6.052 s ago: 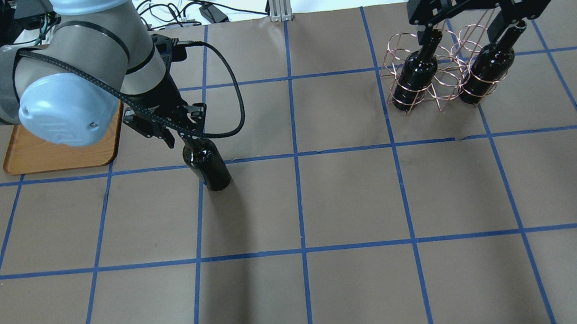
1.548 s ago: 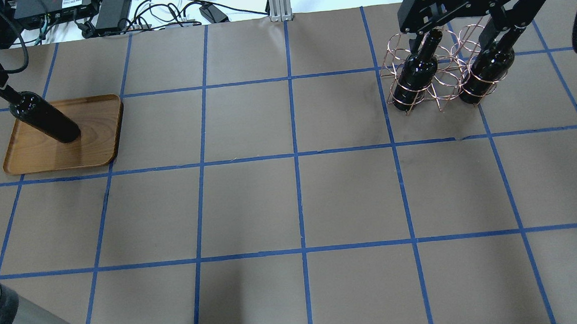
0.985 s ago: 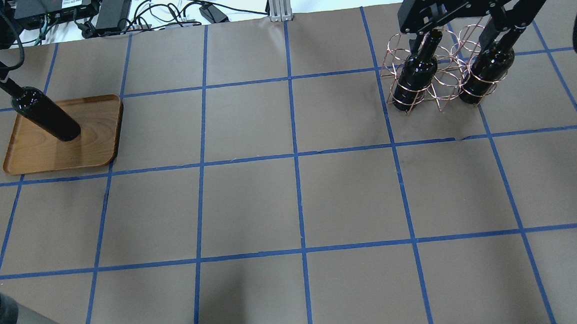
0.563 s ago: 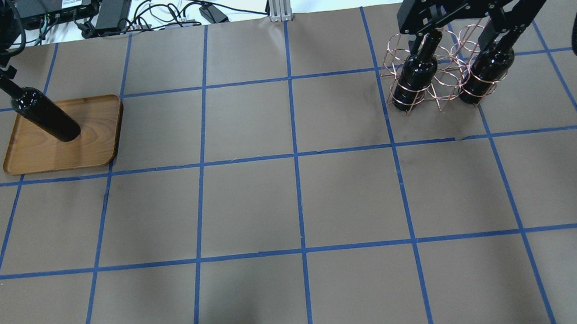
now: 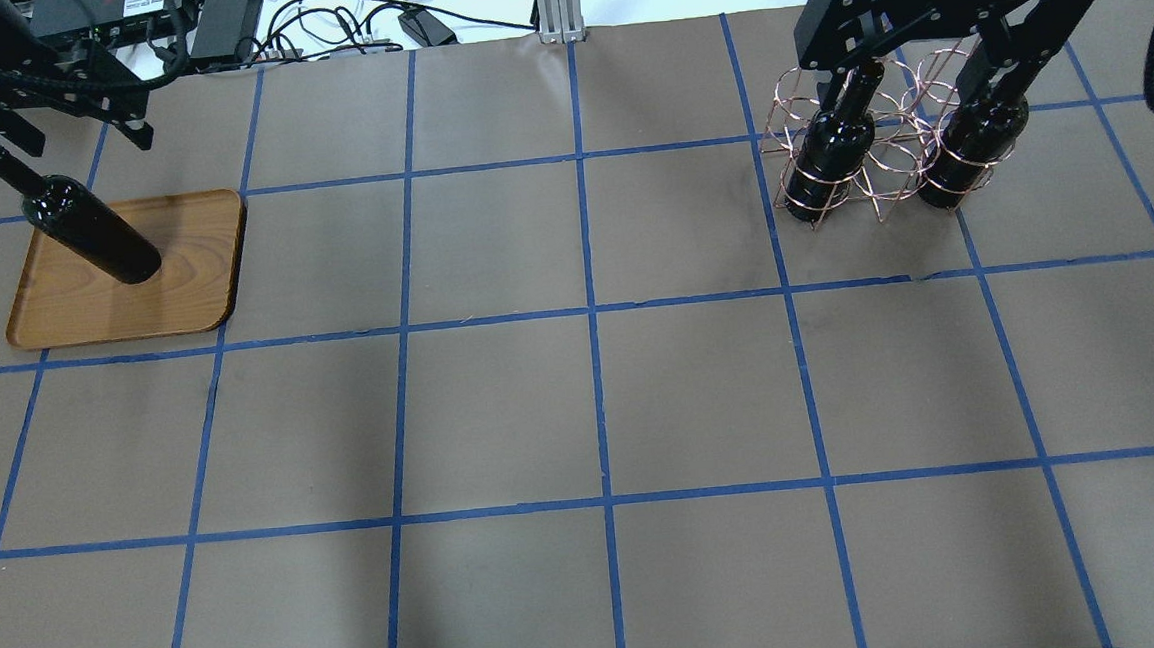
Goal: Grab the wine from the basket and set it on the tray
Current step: 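Open the left gripper and raise it away from the bottle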
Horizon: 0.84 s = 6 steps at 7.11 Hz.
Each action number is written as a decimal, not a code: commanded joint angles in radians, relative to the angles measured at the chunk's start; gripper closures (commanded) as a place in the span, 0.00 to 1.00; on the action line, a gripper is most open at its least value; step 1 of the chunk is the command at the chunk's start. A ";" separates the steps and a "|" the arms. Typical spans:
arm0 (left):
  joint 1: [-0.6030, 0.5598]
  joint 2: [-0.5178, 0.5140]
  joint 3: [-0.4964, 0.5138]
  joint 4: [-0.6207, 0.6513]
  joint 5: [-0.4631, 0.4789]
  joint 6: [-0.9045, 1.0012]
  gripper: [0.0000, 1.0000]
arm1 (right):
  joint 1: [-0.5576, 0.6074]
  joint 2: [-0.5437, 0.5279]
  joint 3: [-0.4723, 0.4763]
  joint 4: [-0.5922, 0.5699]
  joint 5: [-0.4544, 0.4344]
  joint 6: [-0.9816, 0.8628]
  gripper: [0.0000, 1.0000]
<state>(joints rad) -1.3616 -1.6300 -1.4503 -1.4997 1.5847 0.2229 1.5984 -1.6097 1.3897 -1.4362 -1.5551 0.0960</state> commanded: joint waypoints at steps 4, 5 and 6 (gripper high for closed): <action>-0.123 0.117 -0.036 -0.092 -0.075 -0.129 0.00 | 0.000 -0.001 0.000 0.000 0.000 0.001 0.00; -0.131 0.127 -0.041 -0.108 -0.071 -0.129 0.00 | 0.000 0.001 0.000 -0.001 0.000 0.001 0.00; -0.132 0.134 -0.051 -0.111 -0.049 -0.129 0.00 | 0.000 0.001 0.000 -0.001 0.001 -0.001 0.00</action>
<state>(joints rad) -1.4875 -1.5073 -1.4915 -1.5982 1.5216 0.0934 1.5984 -1.6095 1.3898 -1.4368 -1.5551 0.0962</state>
